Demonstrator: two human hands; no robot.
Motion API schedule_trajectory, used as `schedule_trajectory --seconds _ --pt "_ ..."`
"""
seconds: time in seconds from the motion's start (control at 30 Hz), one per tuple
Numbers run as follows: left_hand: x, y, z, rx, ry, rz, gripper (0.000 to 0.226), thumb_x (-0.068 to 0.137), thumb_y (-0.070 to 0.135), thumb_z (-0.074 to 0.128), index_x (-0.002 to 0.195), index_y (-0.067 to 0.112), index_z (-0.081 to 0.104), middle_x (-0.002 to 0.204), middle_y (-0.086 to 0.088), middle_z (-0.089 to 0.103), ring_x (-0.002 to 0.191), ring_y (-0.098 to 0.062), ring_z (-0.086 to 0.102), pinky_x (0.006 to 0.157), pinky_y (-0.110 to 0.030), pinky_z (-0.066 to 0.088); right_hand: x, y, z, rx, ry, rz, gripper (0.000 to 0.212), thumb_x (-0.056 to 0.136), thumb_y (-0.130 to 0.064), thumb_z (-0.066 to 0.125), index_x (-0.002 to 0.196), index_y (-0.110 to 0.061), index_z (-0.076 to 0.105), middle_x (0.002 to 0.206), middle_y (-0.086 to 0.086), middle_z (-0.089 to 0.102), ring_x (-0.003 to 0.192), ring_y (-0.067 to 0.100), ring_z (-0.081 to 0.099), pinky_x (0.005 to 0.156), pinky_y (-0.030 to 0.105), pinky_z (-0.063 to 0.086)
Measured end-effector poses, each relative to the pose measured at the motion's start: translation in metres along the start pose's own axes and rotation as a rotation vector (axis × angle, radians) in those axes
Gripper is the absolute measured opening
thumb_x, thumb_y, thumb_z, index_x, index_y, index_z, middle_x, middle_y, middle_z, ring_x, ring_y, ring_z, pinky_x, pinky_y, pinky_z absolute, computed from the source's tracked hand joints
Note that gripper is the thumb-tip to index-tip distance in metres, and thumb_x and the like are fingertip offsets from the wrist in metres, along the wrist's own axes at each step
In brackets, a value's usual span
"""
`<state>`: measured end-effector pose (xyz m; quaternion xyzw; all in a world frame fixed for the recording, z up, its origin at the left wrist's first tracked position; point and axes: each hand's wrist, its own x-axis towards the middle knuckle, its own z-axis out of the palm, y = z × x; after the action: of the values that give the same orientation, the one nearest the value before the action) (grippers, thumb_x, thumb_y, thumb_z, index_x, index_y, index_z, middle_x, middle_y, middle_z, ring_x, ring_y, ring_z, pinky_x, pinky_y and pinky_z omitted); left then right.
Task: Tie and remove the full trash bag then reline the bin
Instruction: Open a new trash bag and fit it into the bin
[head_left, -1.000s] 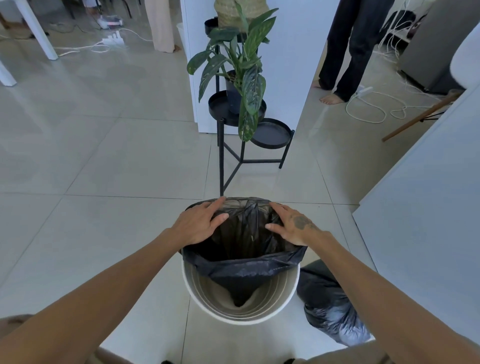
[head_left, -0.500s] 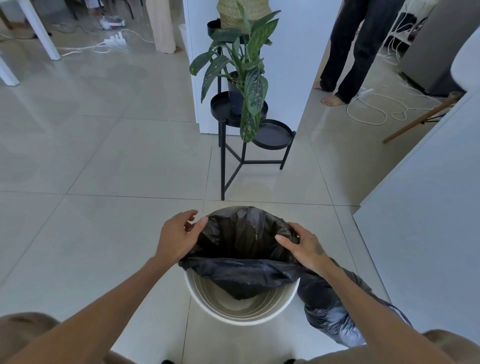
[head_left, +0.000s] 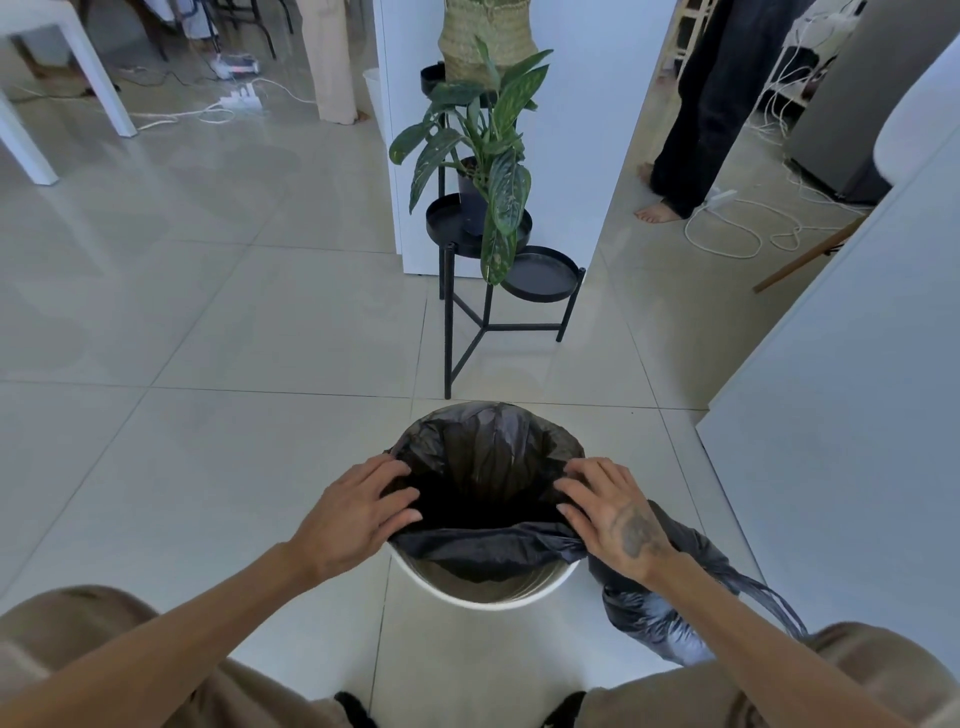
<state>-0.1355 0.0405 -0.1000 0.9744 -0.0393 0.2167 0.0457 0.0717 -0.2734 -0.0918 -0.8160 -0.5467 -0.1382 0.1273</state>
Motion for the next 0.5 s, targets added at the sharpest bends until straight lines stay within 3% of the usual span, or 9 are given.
schedule_trajectory --seconds 0.1,0.2,0.4,0.5 --pt "-0.008 0.012 -0.010 -0.006 -0.022 0.036 0.046 0.104 0.046 0.039 0.097 0.020 0.076 0.110 -0.001 0.066 0.108 -0.018 0.056 0.085 -0.030 0.051 -0.012 -0.009 -0.006 -0.017 -0.023 -0.089 0.017 0.098 -0.026 0.056 0.106 -0.018 0.068 0.105 0.002 0.062 0.095 0.022 0.059 0.081 0.035 0.050" --pt "-0.015 0.017 -0.016 -0.027 -0.067 0.023 0.048 0.102 0.053 0.040 0.092 0.020 0.074 0.098 0.003 0.063 0.095 -0.014 0.055 0.077 -0.026 0.046 -0.020 -0.017 -0.010 0.010 -0.029 -0.138 0.023 0.102 -0.030 0.051 0.105 -0.016 0.069 0.095 0.000 0.064 0.085 0.021 0.060 0.077 0.033 0.049" --pt "-0.022 0.030 -0.021 0.012 -0.096 0.016 0.052 0.090 0.070 0.052 0.079 0.021 0.066 0.082 0.007 0.058 0.076 -0.012 0.052 0.066 -0.024 0.044 -0.038 -0.025 -0.017 -0.029 -0.026 -0.146 0.052 0.090 -0.066 0.057 0.099 -0.016 0.068 0.089 -0.002 0.065 0.084 0.020 0.058 0.090 0.035 0.045" --pt "-0.023 0.034 -0.022 0.037 -0.124 0.014 0.056 0.085 0.076 0.053 0.078 0.021 0.064 0.079 0.008 0.057 0.073 -0.011 0.050 0.065 -0.022 0.038 -0.041 -0.029 -0.016 -0.080 -0.035 -0.155 0.053 0.084 -0.070 0.060 0.089 -0.017 0.063 0.083 -0.002 0.062 0.079 0.022 0.057 0.093 0.038 0.044"
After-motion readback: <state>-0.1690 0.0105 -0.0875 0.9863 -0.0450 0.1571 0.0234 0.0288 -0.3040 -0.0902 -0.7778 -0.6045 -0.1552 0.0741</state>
